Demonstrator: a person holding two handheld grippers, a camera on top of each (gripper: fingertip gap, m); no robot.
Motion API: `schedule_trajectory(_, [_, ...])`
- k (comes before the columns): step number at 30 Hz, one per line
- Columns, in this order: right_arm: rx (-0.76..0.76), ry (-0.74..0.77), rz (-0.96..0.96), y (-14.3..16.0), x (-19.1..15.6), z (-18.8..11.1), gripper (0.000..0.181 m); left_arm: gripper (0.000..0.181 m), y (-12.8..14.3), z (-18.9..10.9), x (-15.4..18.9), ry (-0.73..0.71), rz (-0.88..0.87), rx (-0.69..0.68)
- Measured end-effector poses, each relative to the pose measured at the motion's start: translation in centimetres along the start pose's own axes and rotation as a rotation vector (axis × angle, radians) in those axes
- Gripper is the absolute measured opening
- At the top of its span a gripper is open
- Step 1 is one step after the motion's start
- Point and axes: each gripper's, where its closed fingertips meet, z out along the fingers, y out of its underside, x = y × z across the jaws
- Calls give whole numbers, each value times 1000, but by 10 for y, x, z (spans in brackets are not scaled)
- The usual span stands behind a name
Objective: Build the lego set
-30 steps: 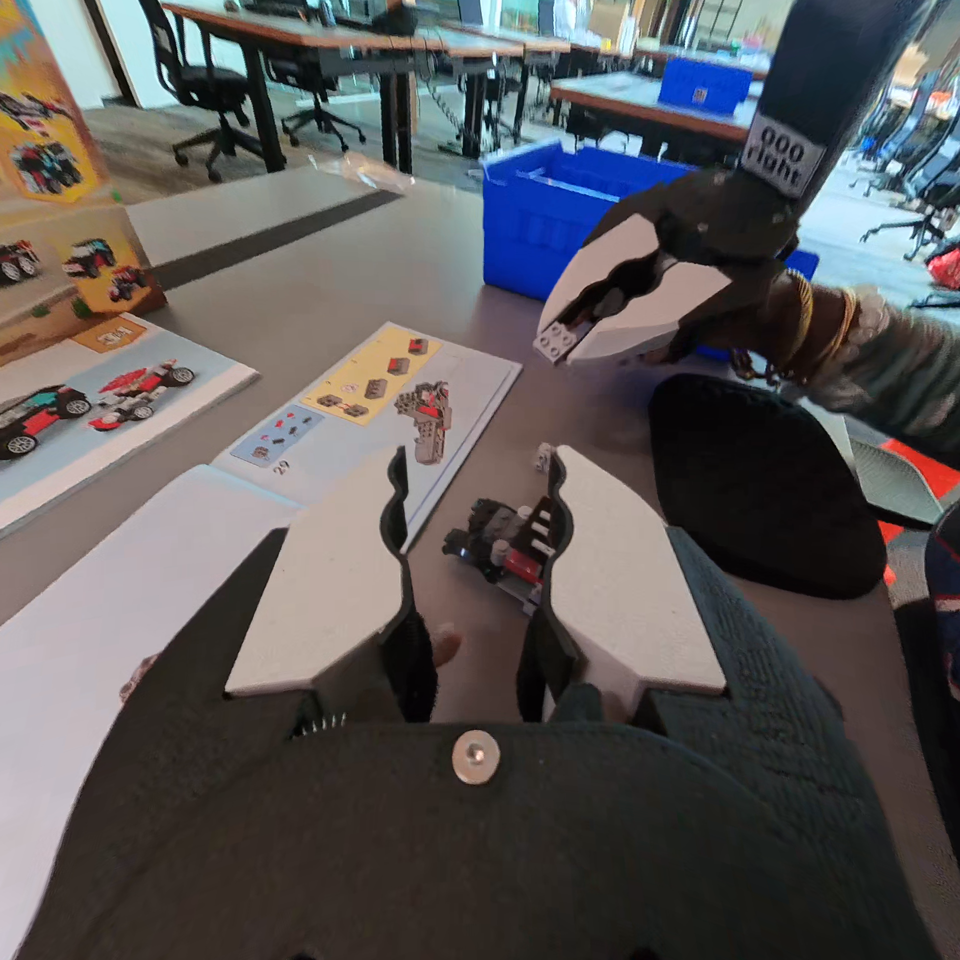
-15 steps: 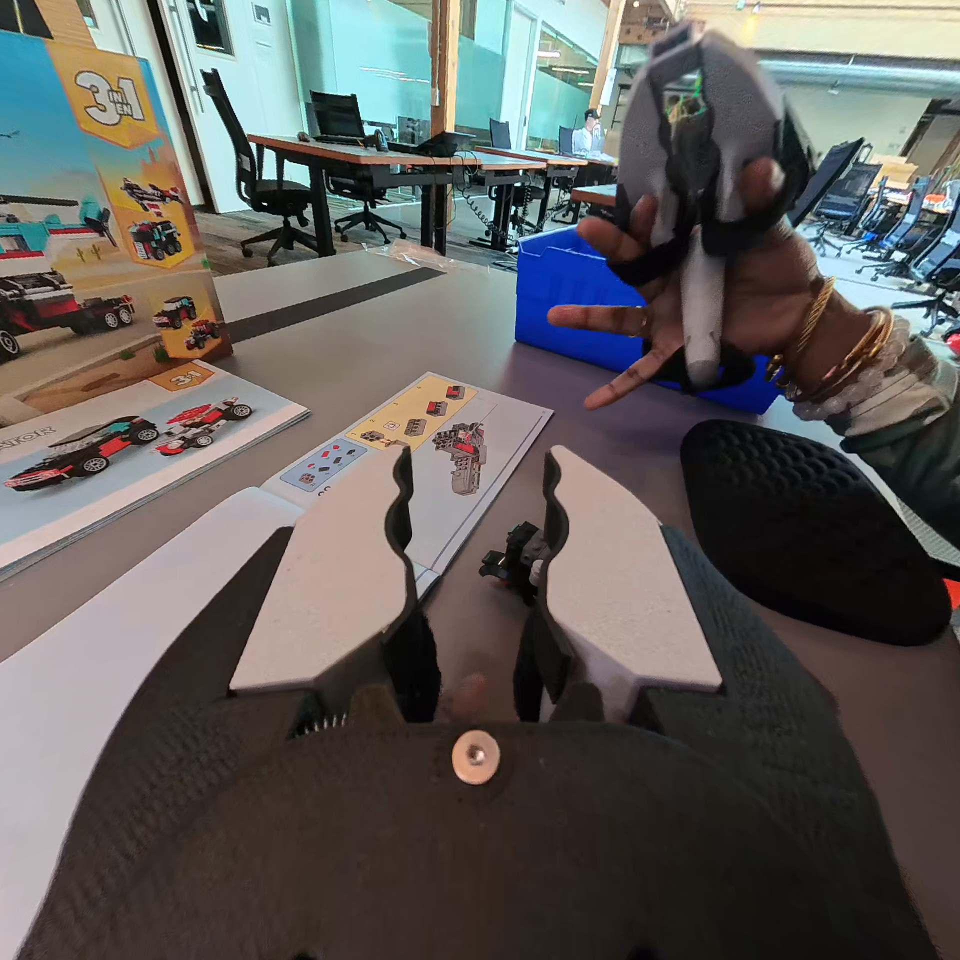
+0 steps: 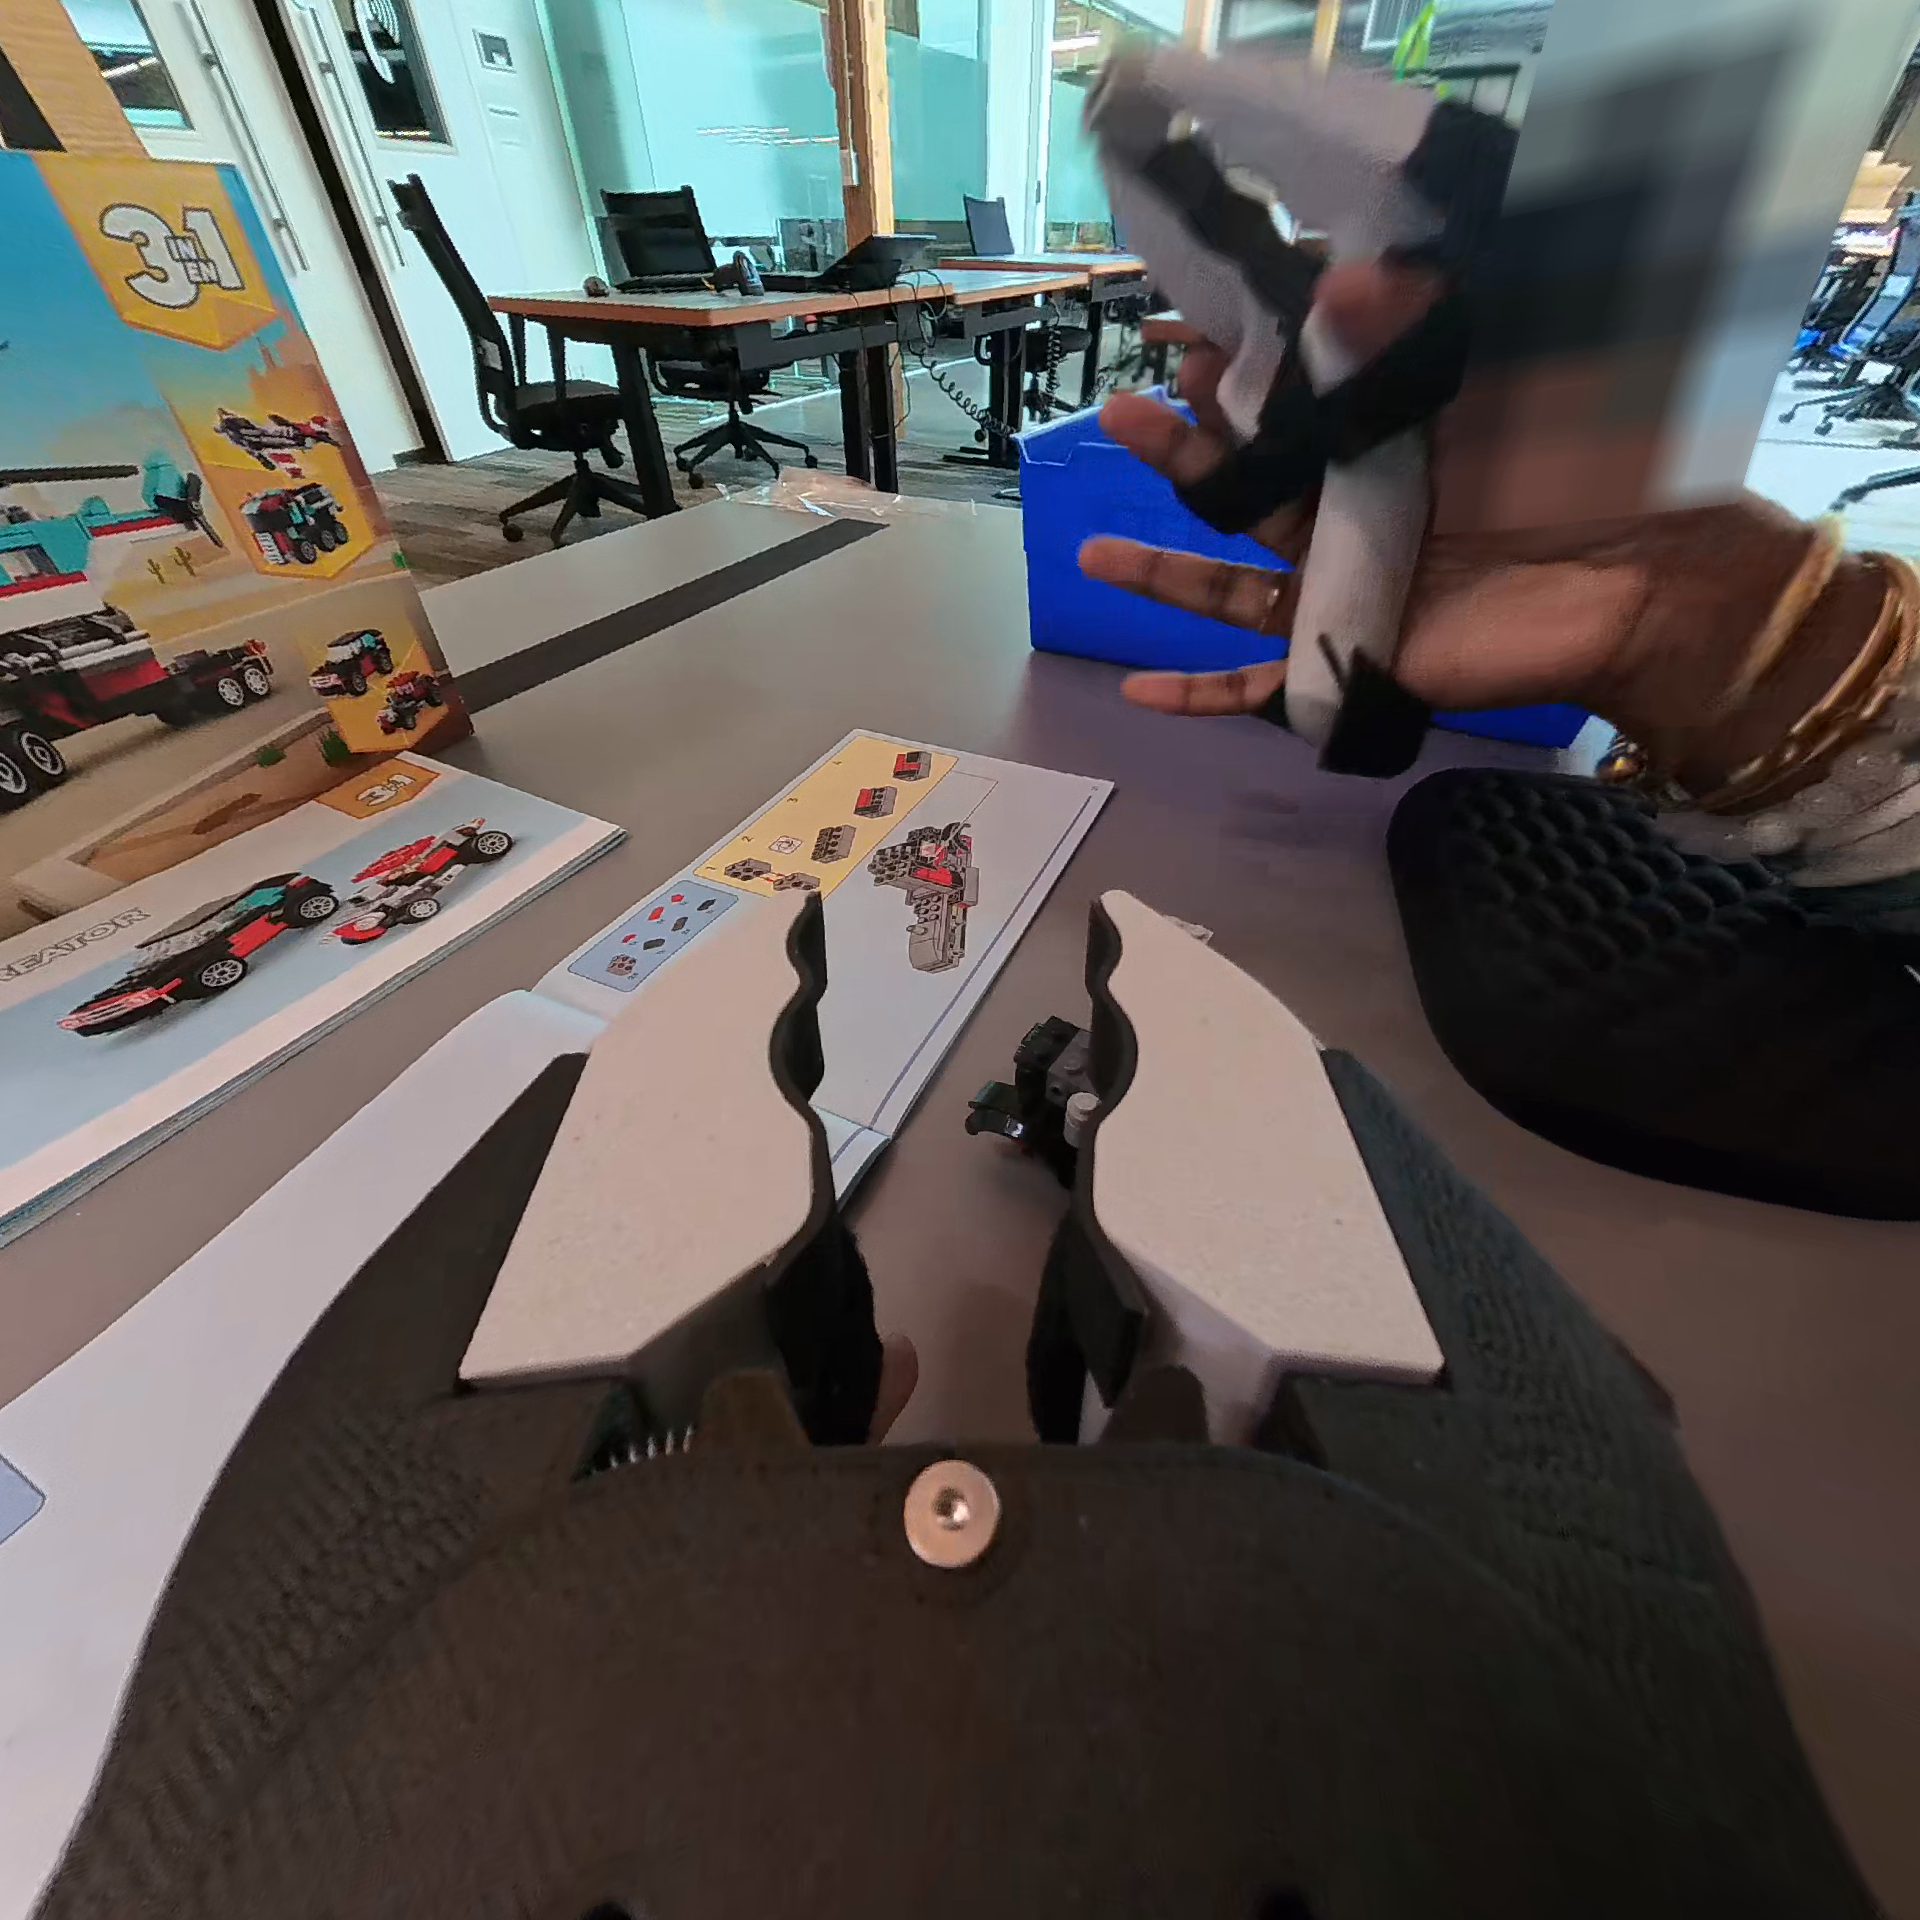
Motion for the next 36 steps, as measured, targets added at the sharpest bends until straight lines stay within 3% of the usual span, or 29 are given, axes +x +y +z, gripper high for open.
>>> schedule_trajectory(1, [-135,93,-208,13,10,-3,16,48,0,0,0,-2,5,-1])
schedule_trajectory(2, [-321,150,-420,29,19,-7,16,48,1,0,0,-5,7,-3])
schedule_trajectory(4, [-841,153,-709,71,37,-32,17,48,2,1,-1,-6,3,-6])
schedule_trajectory(6, [-1293,138,-835,87,52,-76,17,48,2,1,-2,-6,-1,-7])
schedule_trajectory(7, [-1441,85,-806,91,47,-93,17,48,2,1,-1,-5,-2,-9])
schedule_trajectory(9, [-1427,-202,-570,99,1,-96,17,48,2,1,-1,0,3,-10])
schedule_trajectory(11, [-1249,-388,-376,87,-38,-80,16,48,2,1,0,0,9,-9])
schedule_trajectory(14, [-770,-492,-257,52,-67,-36,16,48,2,1,-1,0,4,-6])
schedule_trajectory(16, [-642,-494,-273,44,-63,-28,16,48,2,1,-1,1,1,-8])
schedule_trajectory(18, [-730,-412,-390,56,-40,-29,17,48,3,2,0,2,4,-12])
schedule_trajectory(21, [-987,-356,-565,79,-15,-41,17,48,3,2,2,9,18,-16])
schedule_trajectory(24, [-1187,-423,-553,100,-16,-59,17,48,4,2,3,18,28,-17])
schedule_trajectory(30, [-1359,-444,-478,140,-1,-96,17,47,4,1,10,59,49,-18])
schedule_trajectory(36, [-1545,-440,-586,144,6,-101,17,42,8,2,17,118,48,-43])
